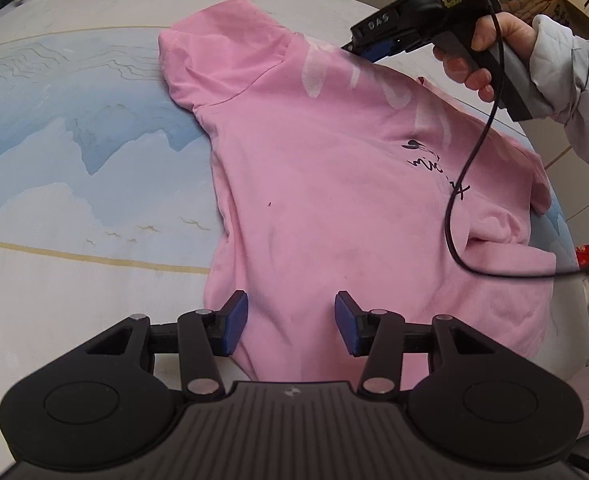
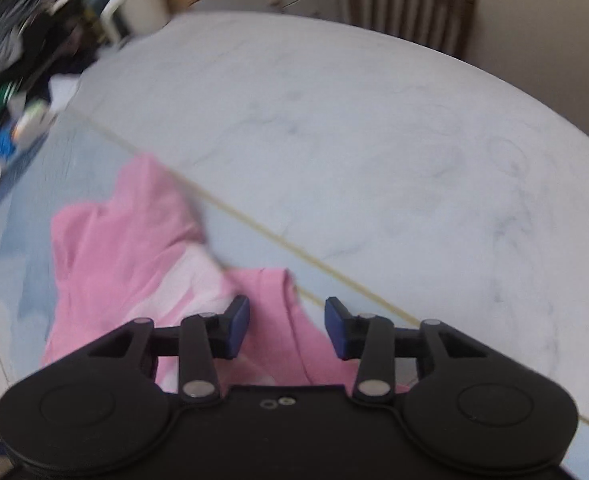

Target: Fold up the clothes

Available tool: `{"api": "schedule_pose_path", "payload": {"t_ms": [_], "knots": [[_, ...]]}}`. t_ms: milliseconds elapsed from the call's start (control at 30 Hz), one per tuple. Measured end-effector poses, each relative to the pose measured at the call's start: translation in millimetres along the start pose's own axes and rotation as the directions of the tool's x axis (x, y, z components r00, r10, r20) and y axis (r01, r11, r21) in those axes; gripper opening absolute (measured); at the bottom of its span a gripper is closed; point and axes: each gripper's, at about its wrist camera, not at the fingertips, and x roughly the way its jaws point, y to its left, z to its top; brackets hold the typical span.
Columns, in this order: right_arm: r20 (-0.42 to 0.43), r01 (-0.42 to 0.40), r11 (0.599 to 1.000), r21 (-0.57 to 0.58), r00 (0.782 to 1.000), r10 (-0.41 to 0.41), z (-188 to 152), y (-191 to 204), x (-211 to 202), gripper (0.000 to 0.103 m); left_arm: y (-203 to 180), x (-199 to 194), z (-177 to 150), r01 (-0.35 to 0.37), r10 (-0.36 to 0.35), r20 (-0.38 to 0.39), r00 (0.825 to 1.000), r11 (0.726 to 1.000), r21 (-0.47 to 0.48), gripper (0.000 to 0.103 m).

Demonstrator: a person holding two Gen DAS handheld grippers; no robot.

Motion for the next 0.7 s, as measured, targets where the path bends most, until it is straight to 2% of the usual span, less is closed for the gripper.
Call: {"api": "schedule_pose_path", "payload": {"t_ms": [100, 533, 600, 700], "knots": [[0.003, 0.019, 0.999, -0.042, 1.0, -0.019, 2.0, 4.7, 1.8, 0.103, -0.8, -0.3, 0.2, -0.006, 0.006, 0.0, 1.0, 1.0, 0.001, 0.047], [0.106, 0.054, 0.997, -0.06, 0.993, -0.048, 40.8, -36.7, -9.8, 0.103, -14.1, 1.7, 0.7, -0.063, 0.063, -0.017, 0.998, 0.997, 0.039, 0.047], [0.12, 0.045, 0.996, -0.073, 0.992, -0.036, 38.4, -55.1, -27.8, 0.103, -12.7, -0.2, 2.9, -0.061, 0.061, -0.014, 0.998, 0.998, 0.024, 0.046], [0.089, 0.104, 0.994, -0.034, 0.991, -0.101, 28.2, -90.3, -41.0, 0.103, -13.8, -7.9, 4.8, -0.037, 0.037, 0.008, 0.999, 0.999, 0.019, 0.046]]}}
